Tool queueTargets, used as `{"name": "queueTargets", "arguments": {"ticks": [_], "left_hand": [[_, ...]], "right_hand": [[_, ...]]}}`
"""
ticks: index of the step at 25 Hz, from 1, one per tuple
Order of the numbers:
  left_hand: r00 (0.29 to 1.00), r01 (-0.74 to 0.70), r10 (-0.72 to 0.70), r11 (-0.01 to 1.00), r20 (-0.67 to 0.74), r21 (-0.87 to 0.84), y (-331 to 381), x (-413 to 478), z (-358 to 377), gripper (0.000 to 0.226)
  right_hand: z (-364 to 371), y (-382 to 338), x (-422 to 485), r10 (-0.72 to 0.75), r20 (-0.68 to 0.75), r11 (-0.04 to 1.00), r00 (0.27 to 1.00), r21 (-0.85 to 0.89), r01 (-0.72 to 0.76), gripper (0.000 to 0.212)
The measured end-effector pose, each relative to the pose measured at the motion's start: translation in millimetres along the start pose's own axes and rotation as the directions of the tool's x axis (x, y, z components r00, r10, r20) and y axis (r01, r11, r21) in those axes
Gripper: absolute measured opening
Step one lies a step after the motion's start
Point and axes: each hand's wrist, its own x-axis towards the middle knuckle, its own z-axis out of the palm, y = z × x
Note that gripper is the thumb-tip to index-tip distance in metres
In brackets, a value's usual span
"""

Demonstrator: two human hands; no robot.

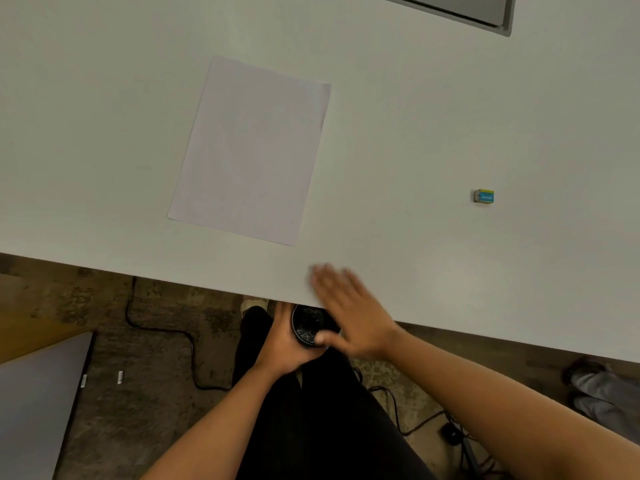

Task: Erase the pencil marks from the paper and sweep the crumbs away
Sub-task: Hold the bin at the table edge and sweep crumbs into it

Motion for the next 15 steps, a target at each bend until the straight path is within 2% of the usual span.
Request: {"name": "queueTargets", "arguments": {"ticks": [2, 4, 5, 6, 7, 8, 9, 10, 11, 12, 13, 15], "left_hand": [[0.999, 0.022, -0.022, 1.0, 0.026, -0.013, 1, -1, -1, 0.109], [0.999, 0.031, -0.032, 0.999, 0.038, 0.012, 1, -5, -3, 0.117], [0.999, 0.022, -0.023, 1.0, 0.027, 0.021, 1, -6, -4, 0.119], [1.0, 0.017, -0.017, 1.0, 0.014, 0.023, 0, -7, -4, 0.114], [1.0, 0.019, -0.02, 0.999, 0.011, 0.035, -1, -7, -5, 0.107], [1.0, 0.016, -0.017, 0.998, 0.012, 0.057, -1, -8, -5, 0.101], [1.0, 0.006, -0.007, 0.997, 0.015, 0.08, -2, -9, -5, 0.097], [1.0, -0.008, 0.006, 0.996, 0.021, 0.093, -2, -10, -4, 0.096], [0.999, -0.014, 0.01, 0.994, 0.03, 0.111, -4, -11, -5, 0.095], [0.999, -0.025, 0.02, 0.992, 0.042, 0.125, -5, -11, -5, 0.094], [0.998, -0.029, 0.022, 0.991, 0.052, 0.133, -6, -13, -7, 0.092], [0.999, -0.029, 0.023, 0.991, 0.049, 0.131, -3, -15, -9, 0.087]], "right_hand": [[12, -24, -17, -0.25, 0.118, 0.968, 0.961, 0.043, 0.247, 0.083], [14, -26, -26, -0.36, 0.115, 0.929, 0.926, 0.131, 0.345, 0.075], [8, -16, -23, -0.316, 0.053, 0.94, 0.947, 0.153, 0.305, 0.072], [0, -2, -14, -0.189, -0.038, 0.968, 0.981, 0.163, 0.192, 0.071], [-9, 18, -2, 0.001, -0.148, 0.983, 0.989, 0.179, 0.026, 0.072], [-21, 43, 10, 0.212, -0.247, 0.963, 0.946, 0.217, -0.159, 0.072], [-34, 73, 20, 0.404, -0.296, 0.905, 0.866, 0.268, -0.33, 0.072], [-46, 99, 26, 0.541, -0.306, 0.834, 0.784, 0.313, -0.454, 0.073], [-53, 118, 28, 0.618, -0.288, 0.782, 0.732, 0.319, -0.535, 0.074], [-53, 125, 29, 0.626, -0.267, 0.779, 0.733, 0.262, -0.57, 0.076], [-46, 118, 29, 0.579, -0.246, 0.815, 0.777, 0.161, -0.556, 0.079], [-22, 70, 24, 0.363, -0.172, 0.93, 0.916, 0.018, -0.366, 0.082]]}}
